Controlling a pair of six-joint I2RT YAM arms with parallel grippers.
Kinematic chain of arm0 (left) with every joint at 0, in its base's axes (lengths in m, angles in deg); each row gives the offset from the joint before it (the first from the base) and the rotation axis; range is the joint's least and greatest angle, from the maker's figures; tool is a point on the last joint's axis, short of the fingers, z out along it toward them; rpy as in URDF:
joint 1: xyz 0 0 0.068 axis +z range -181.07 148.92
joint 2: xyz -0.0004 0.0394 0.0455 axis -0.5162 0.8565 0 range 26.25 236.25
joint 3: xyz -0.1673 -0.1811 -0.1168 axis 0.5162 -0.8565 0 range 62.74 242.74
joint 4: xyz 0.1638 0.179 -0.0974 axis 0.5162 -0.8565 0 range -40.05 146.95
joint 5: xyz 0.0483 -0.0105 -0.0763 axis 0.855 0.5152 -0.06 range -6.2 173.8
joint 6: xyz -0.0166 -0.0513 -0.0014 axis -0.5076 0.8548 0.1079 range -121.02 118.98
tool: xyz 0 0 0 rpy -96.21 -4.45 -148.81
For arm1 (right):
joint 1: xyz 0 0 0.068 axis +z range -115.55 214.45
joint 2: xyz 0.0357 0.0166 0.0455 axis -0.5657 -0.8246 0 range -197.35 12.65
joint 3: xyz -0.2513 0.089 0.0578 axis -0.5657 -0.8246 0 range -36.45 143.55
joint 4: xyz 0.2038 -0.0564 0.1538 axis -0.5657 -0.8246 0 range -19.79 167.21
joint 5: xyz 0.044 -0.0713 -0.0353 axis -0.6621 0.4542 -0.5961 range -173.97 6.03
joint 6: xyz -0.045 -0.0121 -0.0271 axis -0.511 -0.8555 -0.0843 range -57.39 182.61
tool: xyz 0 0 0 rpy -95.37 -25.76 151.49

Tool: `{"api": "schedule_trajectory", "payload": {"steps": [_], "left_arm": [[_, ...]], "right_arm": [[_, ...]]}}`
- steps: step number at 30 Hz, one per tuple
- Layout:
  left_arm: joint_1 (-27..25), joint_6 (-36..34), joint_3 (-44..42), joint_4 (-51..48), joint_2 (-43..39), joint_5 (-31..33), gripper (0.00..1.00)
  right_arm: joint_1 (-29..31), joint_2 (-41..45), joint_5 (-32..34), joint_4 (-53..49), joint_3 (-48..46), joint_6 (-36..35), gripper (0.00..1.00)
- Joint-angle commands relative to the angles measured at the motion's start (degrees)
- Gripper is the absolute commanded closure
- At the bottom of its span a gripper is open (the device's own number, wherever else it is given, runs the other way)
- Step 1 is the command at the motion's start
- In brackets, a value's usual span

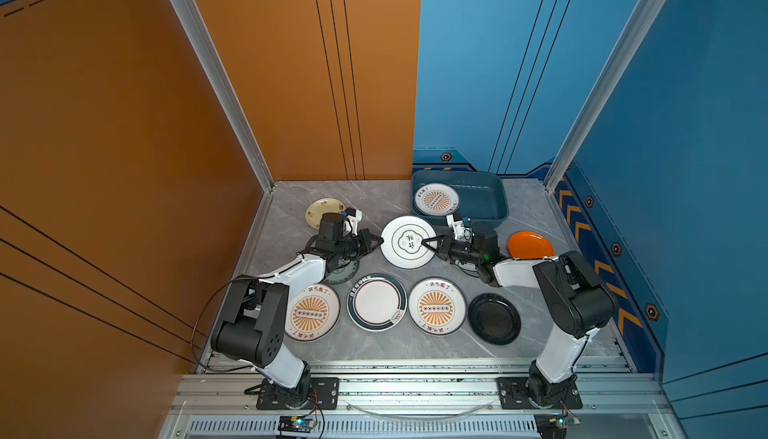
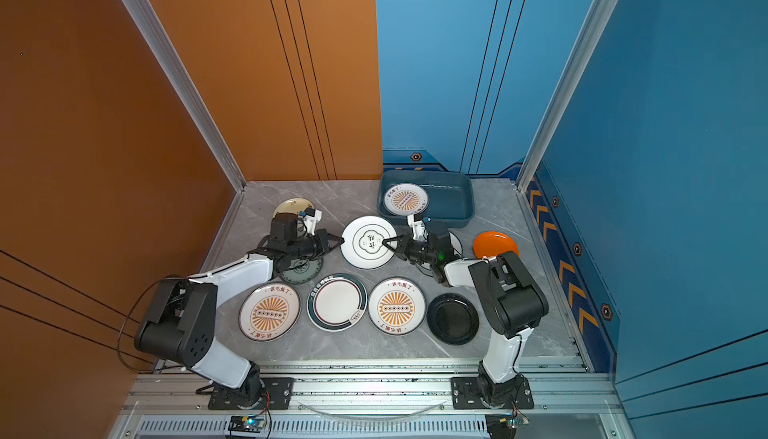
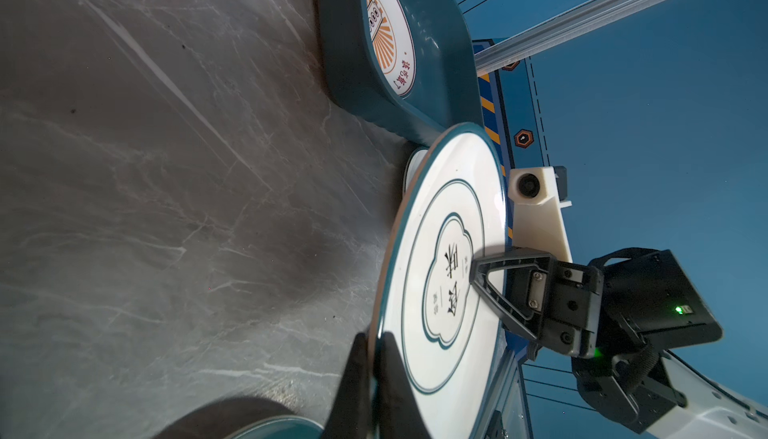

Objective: Place the plates into the plastic bin on the countertop
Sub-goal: 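Tilt the cloud plate up with the left gripper while the right gripper grasps its rim, then carry the cloud plate into the teal bin with the right gripper while the left withdraws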

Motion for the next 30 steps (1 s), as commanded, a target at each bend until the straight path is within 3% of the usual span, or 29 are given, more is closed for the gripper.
{"api": "schedule_trajectory", "payload": {"steps": [1,7,11,15,16,25,30], "left_arm": [[-0.28,1.2,0.54,0.55,-1.43,-1.86,0.85],[-0.45,0.53,0.53,-0.15,-2.15,-1.18,0.6],[-0.98,-1.53,0.29,-2.51,-4.28,1.12,0.37],[-1.8,-4.23,-0.65,-5.16,-7.92,5.22,0.05],[-2.08,-4.25,-1.23,-4.8,-8.69,6.14,0.02],[-3.64,-0.6,-5.5,0.92,-7.83,5.63,0.02],[-3.8,-2.36,-6.1,-0.88,-10.32,7.22,0.02]], "right_arm": [[-0.47,1.09,-1.3,0.89,2.14,-2.53,1.0],[-5.2,6.29,1.02,-17.94,9.72,-11.18,1.0],[-8.0,7.84,4.89,-34.13,17.86,-19.06,1.0],[-11.88,5.93,4.5,-35.62,22.89,-17.62,1.0],[-12.87,4.91,4.54,-35.68,24.38,-16.89,1.0],[-15.94,-8.88,7.45,-40.57,41.15,-14.3,1.0],[-16.37,-15.17,9.43,-46.06,49.68,-15.99,1.0]]}}
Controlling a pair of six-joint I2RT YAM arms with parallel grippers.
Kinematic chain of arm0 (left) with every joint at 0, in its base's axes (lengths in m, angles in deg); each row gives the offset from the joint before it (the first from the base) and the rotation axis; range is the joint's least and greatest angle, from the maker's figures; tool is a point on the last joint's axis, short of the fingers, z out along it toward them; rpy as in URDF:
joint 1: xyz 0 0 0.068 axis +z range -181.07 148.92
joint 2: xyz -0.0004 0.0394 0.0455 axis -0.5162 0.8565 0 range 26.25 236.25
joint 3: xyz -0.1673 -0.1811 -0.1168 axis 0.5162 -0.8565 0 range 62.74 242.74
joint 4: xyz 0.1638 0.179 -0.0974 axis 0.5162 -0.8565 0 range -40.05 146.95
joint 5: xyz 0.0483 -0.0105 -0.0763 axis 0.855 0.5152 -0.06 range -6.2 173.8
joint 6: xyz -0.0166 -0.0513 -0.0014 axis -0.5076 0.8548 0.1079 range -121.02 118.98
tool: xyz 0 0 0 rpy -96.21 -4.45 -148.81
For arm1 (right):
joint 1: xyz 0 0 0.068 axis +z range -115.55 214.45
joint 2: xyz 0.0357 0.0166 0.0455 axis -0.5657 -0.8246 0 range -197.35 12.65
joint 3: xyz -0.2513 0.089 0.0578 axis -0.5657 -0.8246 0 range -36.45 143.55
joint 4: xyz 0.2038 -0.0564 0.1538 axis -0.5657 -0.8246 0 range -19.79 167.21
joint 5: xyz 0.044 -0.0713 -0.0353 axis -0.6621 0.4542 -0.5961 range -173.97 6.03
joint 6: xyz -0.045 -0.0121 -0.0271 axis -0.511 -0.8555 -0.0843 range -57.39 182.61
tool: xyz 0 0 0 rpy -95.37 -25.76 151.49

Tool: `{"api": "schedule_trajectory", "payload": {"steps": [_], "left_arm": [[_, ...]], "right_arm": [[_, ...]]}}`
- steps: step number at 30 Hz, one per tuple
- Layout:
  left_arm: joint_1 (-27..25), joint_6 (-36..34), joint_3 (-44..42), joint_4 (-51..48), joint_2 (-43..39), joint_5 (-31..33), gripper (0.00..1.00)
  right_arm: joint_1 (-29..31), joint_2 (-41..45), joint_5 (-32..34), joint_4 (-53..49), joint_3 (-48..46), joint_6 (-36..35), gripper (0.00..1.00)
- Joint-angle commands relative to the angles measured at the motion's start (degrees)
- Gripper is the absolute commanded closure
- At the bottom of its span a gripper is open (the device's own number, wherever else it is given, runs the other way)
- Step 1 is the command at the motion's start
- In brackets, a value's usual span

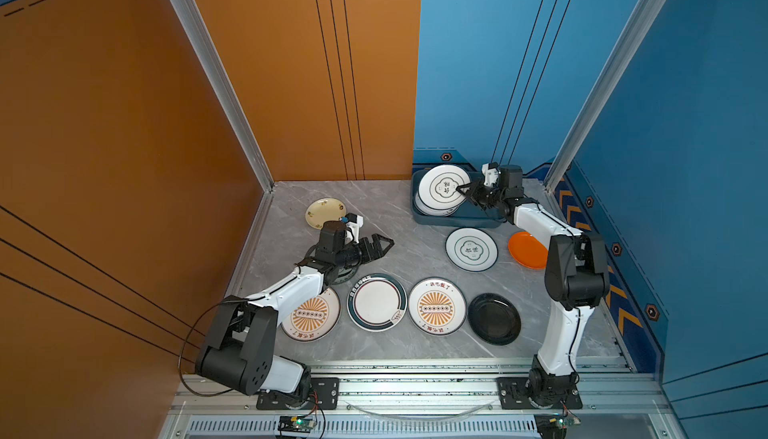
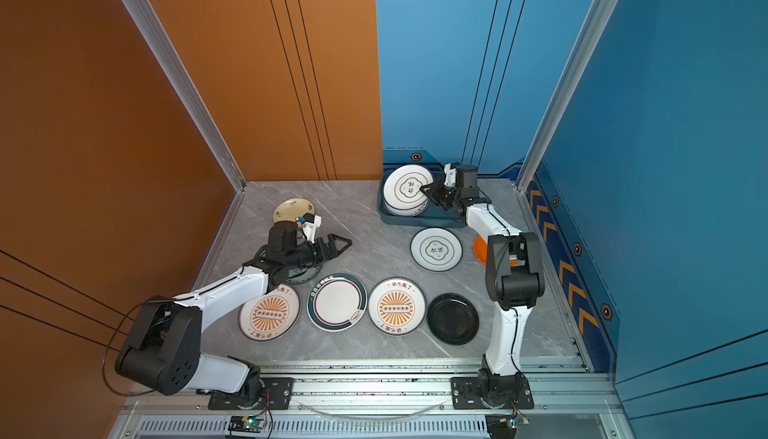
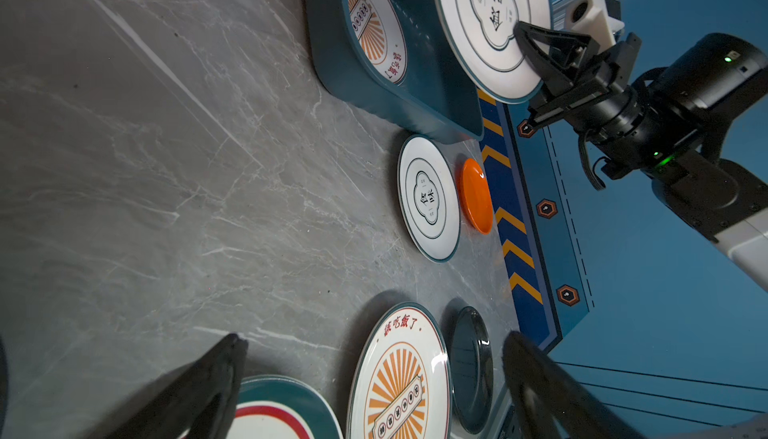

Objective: Place the plates into the plastic bin on the countertop
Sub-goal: 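Carry the cloud plate into the teal bin with the right gripper while the left withdraws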

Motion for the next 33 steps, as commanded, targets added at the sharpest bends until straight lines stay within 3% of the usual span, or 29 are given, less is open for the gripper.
{"api": "schedule_trajectory", "payload": {"steps": [1,19,33], "left_arm": [[-0.39,-2.0,0.19,-1.41,-2.37,1.88,0.02],[0.38,-2.4,0.32,-1.45,-1.6,1.41,0.02],[0.47,-2.13,-0.07,-1.35,-1.25,1.15,0.02]], "right_arm": [[-0.3,-3.82,1.75,-5.06,6.91,-1.24,1.0],[-0.68,-16.56,3.74,-10.04,18.65,0.01,1.0],[-0.89,-23.68,3.2,-7.85,22.91,4.91,1.0]]}}
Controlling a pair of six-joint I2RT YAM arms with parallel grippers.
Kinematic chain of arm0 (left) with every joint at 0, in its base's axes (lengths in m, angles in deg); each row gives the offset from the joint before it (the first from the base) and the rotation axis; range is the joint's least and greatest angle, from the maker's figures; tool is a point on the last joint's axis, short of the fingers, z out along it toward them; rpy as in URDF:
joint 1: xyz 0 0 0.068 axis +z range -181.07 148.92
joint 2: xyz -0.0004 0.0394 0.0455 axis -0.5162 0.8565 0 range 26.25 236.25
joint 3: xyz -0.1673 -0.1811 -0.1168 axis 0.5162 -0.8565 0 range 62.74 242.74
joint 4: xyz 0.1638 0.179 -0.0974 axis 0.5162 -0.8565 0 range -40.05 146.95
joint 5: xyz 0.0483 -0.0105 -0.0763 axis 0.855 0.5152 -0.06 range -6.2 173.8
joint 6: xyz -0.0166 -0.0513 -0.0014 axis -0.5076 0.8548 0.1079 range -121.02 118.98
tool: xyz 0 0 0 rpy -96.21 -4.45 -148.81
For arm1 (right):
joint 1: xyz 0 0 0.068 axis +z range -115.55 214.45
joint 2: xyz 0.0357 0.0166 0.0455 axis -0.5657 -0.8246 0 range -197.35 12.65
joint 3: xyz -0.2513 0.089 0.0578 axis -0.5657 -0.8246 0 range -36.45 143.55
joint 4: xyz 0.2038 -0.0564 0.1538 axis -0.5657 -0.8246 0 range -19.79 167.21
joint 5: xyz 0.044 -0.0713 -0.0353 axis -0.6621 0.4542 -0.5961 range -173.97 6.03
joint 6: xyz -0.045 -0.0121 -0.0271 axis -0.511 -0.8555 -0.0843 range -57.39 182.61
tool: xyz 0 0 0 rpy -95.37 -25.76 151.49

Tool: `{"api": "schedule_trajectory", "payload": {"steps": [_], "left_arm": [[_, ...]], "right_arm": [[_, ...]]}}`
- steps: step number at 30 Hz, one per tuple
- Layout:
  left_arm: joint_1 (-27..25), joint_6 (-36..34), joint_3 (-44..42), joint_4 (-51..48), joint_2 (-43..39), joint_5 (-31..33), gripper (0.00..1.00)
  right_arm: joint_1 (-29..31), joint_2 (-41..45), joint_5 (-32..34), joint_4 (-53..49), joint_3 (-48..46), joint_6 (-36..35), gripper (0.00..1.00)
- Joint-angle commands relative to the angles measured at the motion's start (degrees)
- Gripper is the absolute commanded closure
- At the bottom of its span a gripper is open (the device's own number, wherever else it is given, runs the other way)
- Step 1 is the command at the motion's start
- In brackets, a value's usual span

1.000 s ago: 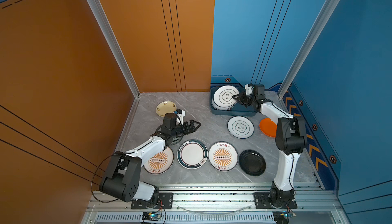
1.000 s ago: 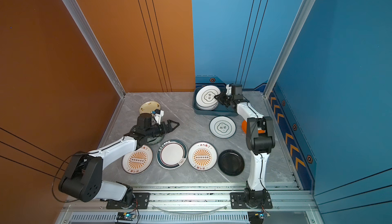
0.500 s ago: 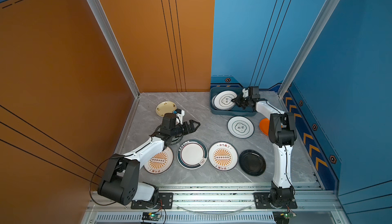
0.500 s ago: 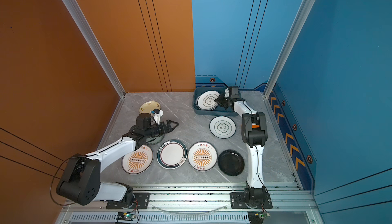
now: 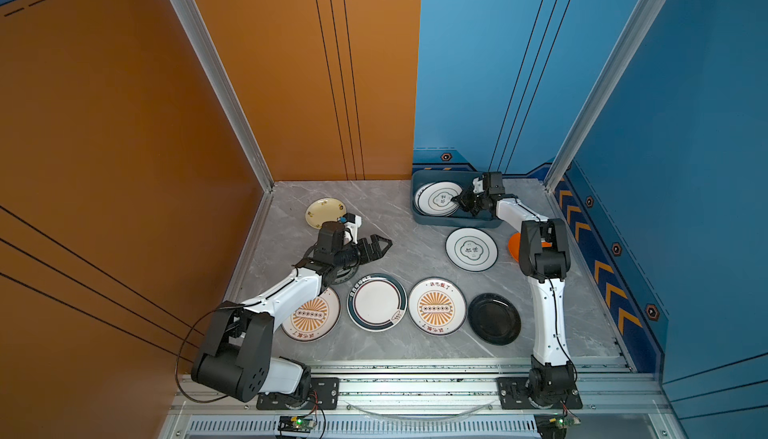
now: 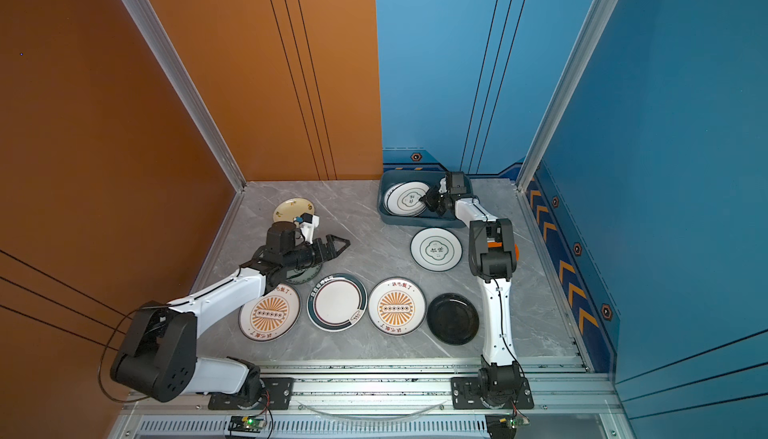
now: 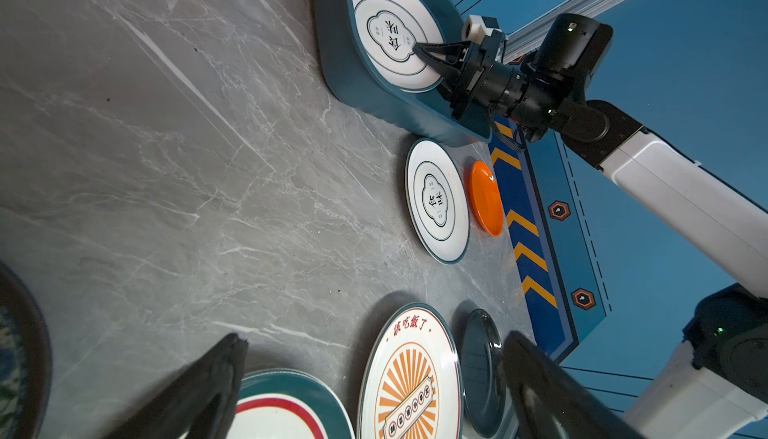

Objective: Place the plates into the plastic bin on the countertop
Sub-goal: 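Carry the cloud plate into the teal bin with the right gripper while the left withdraws, then lower the cloud plate onto the sunburst plate and open the right gripper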

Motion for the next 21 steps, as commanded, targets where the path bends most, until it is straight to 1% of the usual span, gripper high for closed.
{"api": "schedule_trajectory", "payload": {"steps": [1,6,8,10,13,16,21], "left_arm": [[0.38,-0.37,-0.05,0.69,0.59,-0.69,0.02],[0.39,-0.38,0.07,0.73,0.98,-0.86,0.02],[0.38,-0.44,0.06,0.77,1.04,-0.85,0.02],[0.42,-0.43,0.21,0.76,1.15,-0.9,0.02],[0.38,-0.33,0.25,0.72,1.23,-0.98,0.02],[0.39,-0.35,0.24,0.69,1.25,-1.05,0.02],[0.29,-0.33,0.5,0.69,1.58,-1.26,0.02]], "right_arm": [[-0.34,-1.0,0.38,1.39,2.52,0.85,1.0],[-0.44,-2.56,0.36,-0.83,4.75,0.36,1.0],[-0.36,-3.24,0.36,-2.02,5.8,0.14,0.93],[-0.42,-3.66,0.52,-3.29,6.73,-0.26,0.82],[-0.4,-3.64,1.26,-5.09,7.73,-1.18,0.69],[-0.42,-3.21,2.24,-8.02,9.36,-3.02,0.63],[-0.34,-1.73,4.61,-13.54,11.8,-6.42,0.58]]}}
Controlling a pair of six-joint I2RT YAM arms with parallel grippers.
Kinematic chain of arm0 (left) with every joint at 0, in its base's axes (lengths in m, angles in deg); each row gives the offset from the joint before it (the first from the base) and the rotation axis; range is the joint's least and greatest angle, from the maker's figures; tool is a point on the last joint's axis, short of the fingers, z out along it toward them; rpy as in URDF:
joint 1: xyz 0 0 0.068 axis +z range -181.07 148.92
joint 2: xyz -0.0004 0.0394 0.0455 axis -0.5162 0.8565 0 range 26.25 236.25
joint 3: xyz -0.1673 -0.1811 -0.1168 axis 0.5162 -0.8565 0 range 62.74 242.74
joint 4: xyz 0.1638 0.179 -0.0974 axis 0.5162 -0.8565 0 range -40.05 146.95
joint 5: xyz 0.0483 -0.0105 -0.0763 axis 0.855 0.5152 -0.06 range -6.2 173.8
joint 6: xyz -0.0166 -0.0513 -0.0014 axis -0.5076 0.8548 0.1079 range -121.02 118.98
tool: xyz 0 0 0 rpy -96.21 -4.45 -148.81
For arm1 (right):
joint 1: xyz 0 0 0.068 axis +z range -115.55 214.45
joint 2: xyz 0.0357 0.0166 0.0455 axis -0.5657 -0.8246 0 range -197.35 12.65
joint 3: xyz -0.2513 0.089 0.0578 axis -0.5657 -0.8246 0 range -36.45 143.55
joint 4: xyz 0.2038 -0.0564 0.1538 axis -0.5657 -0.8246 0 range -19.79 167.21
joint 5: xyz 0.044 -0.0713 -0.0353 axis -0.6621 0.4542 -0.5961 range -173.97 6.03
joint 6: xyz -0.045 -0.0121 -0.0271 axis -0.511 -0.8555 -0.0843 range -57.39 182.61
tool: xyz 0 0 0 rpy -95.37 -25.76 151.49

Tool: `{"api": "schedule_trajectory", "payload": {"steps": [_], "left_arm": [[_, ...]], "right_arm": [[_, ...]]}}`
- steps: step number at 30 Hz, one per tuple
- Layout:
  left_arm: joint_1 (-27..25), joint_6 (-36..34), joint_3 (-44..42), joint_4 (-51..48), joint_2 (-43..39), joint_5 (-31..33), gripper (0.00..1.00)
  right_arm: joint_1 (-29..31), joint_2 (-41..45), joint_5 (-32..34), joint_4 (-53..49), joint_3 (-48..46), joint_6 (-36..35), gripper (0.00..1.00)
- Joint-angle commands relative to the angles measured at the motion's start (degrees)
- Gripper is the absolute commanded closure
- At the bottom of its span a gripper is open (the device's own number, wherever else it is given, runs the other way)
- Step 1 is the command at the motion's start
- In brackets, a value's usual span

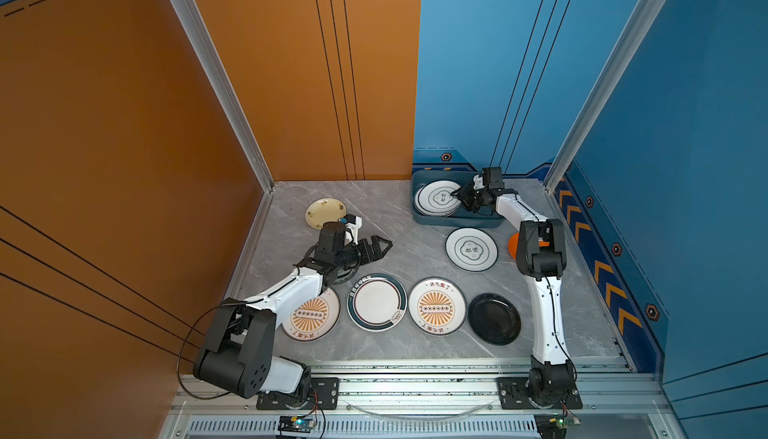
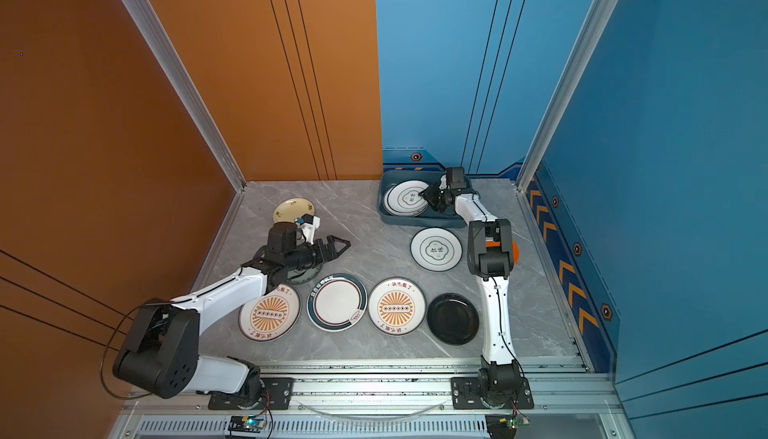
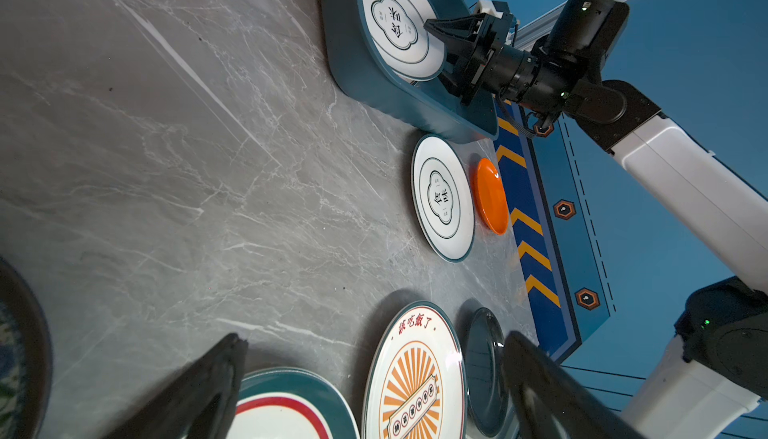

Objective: Place the plates into the plastic bin on the countertop
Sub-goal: 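Lower the cloud plate onto the sunburst plate and open the right gripper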

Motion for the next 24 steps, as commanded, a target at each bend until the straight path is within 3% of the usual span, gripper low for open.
{"api": "schedule_trajectory", "payload": {"steps": [1,9,18,24], "left_arm": [[0.3,-0.29,0.5,0.71,0.73,-1.26,0.02],[-0.71,-0.72,0.89,0.66,0.9,-1.44,0.02],[-2.72,-1.69,1.26,0.66,-0.49,-1.61,0.02],[-9.11,-3.06,5.5,-0.27,1.88,-0.52,0.02]], "right_arm": [[-0.14,1.53,3.18,-6.75,3.43,-4.32,0.58],[0.21,2.81,8.2,-14.95,6.86,-9.43,0.54],[0.25,2.99,8.96,-16.31,7.48,-10.21,0.53],[0.34,4.2,7.87,-15.02,7.48,-10.58,0.53]]}}
